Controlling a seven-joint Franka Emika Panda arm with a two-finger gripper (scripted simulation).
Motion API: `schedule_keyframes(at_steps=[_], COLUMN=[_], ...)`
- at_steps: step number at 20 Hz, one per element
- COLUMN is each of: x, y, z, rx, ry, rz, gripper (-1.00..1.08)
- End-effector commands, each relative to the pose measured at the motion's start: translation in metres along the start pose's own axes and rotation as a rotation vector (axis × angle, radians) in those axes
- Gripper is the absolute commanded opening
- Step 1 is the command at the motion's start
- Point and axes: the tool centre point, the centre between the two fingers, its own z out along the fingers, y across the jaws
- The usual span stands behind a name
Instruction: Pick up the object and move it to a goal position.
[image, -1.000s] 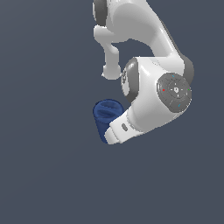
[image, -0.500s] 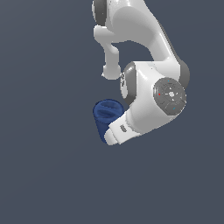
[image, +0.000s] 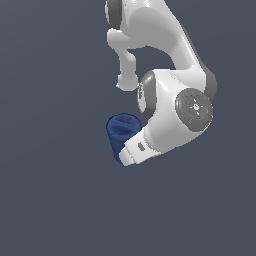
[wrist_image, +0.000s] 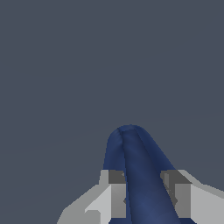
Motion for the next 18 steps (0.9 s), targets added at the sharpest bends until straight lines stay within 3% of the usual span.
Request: schedule_keyframes(at_steps=[1, 10, 18], x=[0.0, -0.005, -0.02], y=[-0.002, -0.027, -0.079], z=[-0.004, -0.045, -0.121], rx=[-0.003, -0.036, -0.099], ry=[0.005, 0.061, 0.168], rz=[0.0, 0.011, 0.031], gripper=[-1.0, -1.0, -1.0])
